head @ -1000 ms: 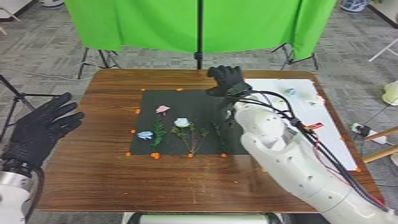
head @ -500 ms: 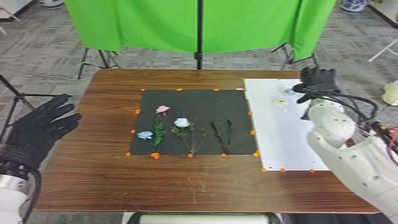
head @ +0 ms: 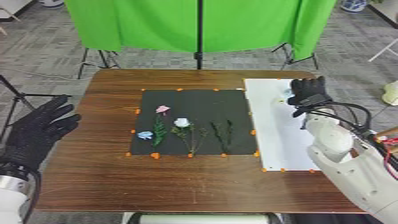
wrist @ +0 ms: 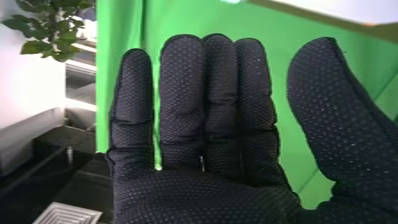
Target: Arrange flowers
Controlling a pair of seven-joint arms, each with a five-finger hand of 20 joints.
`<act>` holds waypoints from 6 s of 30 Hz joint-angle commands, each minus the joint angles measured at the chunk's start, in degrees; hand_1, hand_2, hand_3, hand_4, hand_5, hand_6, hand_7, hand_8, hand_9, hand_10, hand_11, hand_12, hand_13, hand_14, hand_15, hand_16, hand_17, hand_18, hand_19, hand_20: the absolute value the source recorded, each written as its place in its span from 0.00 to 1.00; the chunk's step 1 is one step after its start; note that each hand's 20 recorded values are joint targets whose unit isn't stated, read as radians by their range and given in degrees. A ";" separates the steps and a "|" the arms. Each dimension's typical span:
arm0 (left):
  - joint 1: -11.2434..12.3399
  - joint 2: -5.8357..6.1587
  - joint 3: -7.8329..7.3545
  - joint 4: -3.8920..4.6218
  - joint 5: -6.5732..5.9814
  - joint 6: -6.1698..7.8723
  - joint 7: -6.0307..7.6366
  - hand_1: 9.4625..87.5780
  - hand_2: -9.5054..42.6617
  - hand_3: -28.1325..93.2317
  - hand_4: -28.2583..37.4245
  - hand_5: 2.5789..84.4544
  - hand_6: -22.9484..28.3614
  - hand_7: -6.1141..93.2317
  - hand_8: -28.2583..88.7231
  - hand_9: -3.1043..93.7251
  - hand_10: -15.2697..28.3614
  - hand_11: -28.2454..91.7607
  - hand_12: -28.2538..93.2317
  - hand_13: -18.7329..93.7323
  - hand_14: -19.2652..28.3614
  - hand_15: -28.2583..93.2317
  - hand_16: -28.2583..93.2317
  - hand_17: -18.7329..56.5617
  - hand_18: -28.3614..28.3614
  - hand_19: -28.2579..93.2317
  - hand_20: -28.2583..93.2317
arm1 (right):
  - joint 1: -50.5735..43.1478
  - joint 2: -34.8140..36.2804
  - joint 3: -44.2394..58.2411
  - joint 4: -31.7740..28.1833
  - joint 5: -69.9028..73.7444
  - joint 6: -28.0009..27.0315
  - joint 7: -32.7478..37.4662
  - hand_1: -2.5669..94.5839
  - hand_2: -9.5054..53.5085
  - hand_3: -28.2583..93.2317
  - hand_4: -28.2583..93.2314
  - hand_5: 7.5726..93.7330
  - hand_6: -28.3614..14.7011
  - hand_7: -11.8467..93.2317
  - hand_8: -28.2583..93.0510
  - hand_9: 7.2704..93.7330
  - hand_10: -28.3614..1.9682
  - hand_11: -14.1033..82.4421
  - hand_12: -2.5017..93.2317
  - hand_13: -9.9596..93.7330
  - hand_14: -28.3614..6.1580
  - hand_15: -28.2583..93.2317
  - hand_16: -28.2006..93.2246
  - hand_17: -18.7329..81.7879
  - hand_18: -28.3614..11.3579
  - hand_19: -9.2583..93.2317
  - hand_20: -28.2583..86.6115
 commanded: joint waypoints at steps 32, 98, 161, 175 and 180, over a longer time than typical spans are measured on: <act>-0.31 -0.75 0.53 0.03 0.02 0.98 -0.68 0.21 0.28 0.82 0.04 0.41 0.51 0.22 0.16 0.35 0.62 0.41 0.31 0.41 0.71 0.60 0.19 0.16 0.88 0.67 0.30 | 2.63 -4.11 -3.46 6.28 -3.34 0.58 -1.32 0.51 0.02 0.89 0.00 0.60 0.79 0.72 0.22 0.80 0.86 0.48 0.52 0.76 0.80 0.71 0.52 0.43 0.38 0.75 0.51; -0.85 -0.08 0.60 0.69 0.14 -0.28 -0.89 0.21 0.27 0.83 0.04 0.42 0.50 0.23 0.15 0.35 0.62 0.41 0.30 0.41 0.70 0.60 0.19 0.16 0.87 0.67 0.30 | 6.99 -4.97 -8.98 7.75 -5.14 -4.28 4.02 0.32 0.00 0.97 0.00 0.43 0.68 0.69 0.01 0.51 0.63 0.80 0.37 0.62 0.68 0.86 0.43 0.40 0.33 0.80 0.55; -0.82 -0.22 0.82 0.44 0.18 0.02 -0.81 0.20 0.28 0.83 0.01 0.43 0.51 0.23 0.14 0.36 0.63 0.40 0.31 0.43 0.69 0.59 0.21 0.17 0.88 0.67 0.31 | 8.83 -17.83 -18.17 -5.19 -3.03 -7.67 -17.72 0.49 0.00 0.93 0.00 0.64 0.76 0.73 0.20 0.84 0.84 0.53 0.57 0.79 0.77 0.80 0.52 0.46 0.36 0.80 0.56; -0.87 0.03 0.47 0.77 0.13 -0.04 -1.30 0.20 0.28 0.83 0.02 0.43 0.51 0.23 0.15 0.36 0.63 0.40 0.30 0.43 0.69 0.59 0.20 0.17 0.88 0.67 0.31 | 8.89 -17.00 -18.39 -4.41 -4.45 -10.42 -17.10 0.49 0.00 0.92 0.00 0.62 0.76 0.73 0.22 0.81 0.83 0.53 0.58 0.77 0.77 0.80 0.53 0.45 0.36 0.79 0.56; -0.53 -0.09 0.05 0.58 0.16 0.10 -1.17 0.20 0.28 0.83 0.02 0.43 0.51 0.23 0.15 0.36 0.63 0.40 0.30 0.43 0.69 0.59 0.20 0.17 0.88 0.67 0.31 | 8.03 -16.72 -16.41 -6.57 -3.76 -13.66 -18.28 0.46 0.00 0.91 0.00 0.59 0.76 0.73 0.22 0.77 0.82 0.54 0.57 0.75 0.75 0.81 0.52 0.44 0.36 0.79 0.56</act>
